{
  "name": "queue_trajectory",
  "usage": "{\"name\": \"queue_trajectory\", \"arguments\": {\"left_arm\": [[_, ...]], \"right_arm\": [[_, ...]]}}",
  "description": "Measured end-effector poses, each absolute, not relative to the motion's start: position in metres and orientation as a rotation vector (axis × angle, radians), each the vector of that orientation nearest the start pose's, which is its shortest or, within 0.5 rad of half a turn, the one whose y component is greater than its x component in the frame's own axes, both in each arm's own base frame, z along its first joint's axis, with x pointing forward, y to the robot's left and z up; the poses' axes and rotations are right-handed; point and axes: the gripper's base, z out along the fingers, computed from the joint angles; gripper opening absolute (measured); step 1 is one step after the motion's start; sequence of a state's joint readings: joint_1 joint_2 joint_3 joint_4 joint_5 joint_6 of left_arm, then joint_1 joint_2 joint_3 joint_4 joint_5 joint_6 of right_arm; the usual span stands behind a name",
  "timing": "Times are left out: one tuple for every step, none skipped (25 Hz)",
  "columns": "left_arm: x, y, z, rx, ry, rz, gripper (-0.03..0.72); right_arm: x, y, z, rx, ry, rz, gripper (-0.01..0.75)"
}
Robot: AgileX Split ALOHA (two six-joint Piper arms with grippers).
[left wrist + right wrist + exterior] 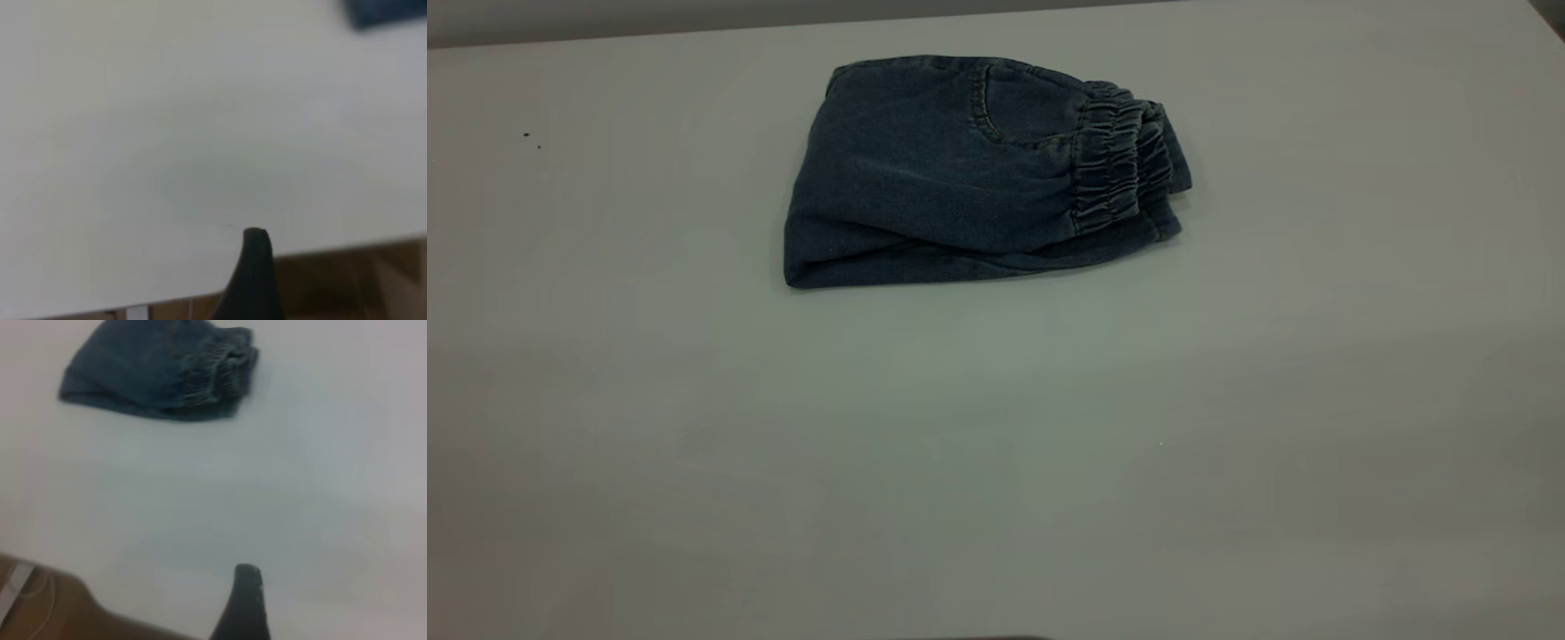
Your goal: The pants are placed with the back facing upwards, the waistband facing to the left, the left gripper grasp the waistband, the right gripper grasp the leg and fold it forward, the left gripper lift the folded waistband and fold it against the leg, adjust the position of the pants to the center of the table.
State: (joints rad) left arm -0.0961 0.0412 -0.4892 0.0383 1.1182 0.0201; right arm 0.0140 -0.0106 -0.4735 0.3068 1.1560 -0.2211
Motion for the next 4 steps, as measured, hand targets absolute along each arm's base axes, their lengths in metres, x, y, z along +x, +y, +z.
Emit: {"name": "queue_trajectory", "arguments": {"left_arm": [[-0.0043,0.0035,0.2698,0.083,2.122,0.024,0.587],[-0.0078,0.0034,0.2694,0.045,2.106,0.045,0.587],[-0.0089,0.0033,0.2691,0.027,2.104,0.055,0.587],[-0.0092,0.0032,0.2690,0.014,2.104,0.062,0.587]], "right_arm": [[-0.0099,0.0252,0.2657,-0.260,2.106,0.242,0.570],[-0.0097,0.0253,0.2657,-0.248,2.107,0.235,0.570],[-0.0094,0.0254,0.2658,-0.238,2.107,0.229,0.570],[-0.0092,0.0254,0.2657,-0.231,2.108,0.225,0.570]]}}
